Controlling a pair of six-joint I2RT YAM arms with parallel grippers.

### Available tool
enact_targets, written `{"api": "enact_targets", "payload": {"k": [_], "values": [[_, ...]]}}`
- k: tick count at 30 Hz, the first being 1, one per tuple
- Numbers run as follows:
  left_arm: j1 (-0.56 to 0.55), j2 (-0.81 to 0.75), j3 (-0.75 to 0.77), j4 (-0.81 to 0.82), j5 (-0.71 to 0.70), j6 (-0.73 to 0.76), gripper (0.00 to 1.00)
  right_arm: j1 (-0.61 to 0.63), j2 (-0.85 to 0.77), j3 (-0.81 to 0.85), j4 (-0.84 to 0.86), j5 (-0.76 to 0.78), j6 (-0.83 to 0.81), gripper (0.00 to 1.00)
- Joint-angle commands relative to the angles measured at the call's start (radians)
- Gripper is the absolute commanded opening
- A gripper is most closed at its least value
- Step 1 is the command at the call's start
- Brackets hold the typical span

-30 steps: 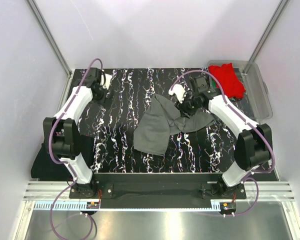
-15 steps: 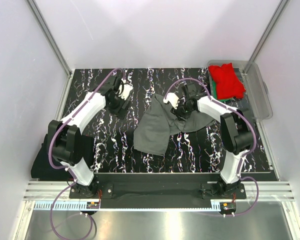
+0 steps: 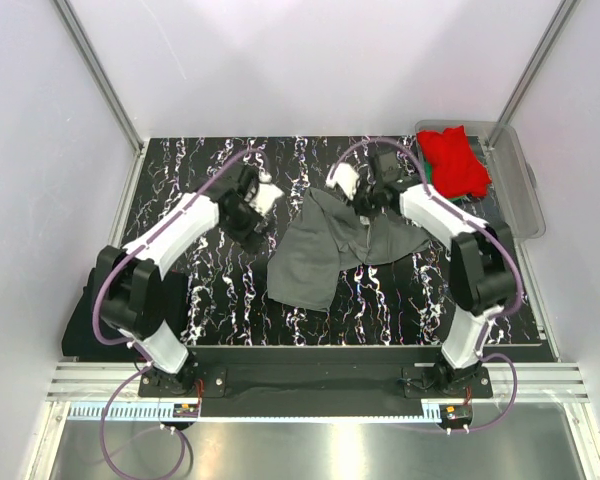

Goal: Fold and stack the t-shirts
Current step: Flatten the tshirt out

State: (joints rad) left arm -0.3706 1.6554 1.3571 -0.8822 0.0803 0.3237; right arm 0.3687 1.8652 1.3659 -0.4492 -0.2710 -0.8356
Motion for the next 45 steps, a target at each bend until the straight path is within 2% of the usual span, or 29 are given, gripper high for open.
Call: {"api": "enact_targets", "payload": {"k": [1,5,10,16,22,25,32,45], "values": [[-0.105,-0.075,-0.033,0.009,0.143,0.096,0.89,0.004,-0.193,0.14,0.05,-0.002,0.039,0.0],[-0.218,-0.045,-0.033,0.044,0.194,0.144,0.9,0.004,-0.163,0.226,0.04,0.028,0.07,0.0],[-0.315,0.066,0.026,0.06,0.211,0.12,0.82,0.003,-0.086,0.248,0.041,0.099,0.078,0.0],[-0.468,0.197,0.088,0.081,0.171,0.072,0.77,-0.027,-0.008,0.288,0.04,0.131,0.104,0.0],[-0.599,0.259,0.137,0.083,0.135,0.015,0.7,-0.097,0.044,0.346,0.04,0.099,0.127,0.0],[-0.64,0.267,0.16,0.08,0.092,0.011,0.69,-0.126,0.063,0.367,0.04,0.076,0.128,0.0],[-0.697,0.329,0.203,0.072,0.069,-0.002,0.64,-0.163,0.084,0.372,0.041,0.05,0.148,0.0],[-0.709,0.389,0.157,0.118,-0.142,-0.029,0.64,-0.178,0.015,0.279,0.063,0.035,0.184,0.0]]}}
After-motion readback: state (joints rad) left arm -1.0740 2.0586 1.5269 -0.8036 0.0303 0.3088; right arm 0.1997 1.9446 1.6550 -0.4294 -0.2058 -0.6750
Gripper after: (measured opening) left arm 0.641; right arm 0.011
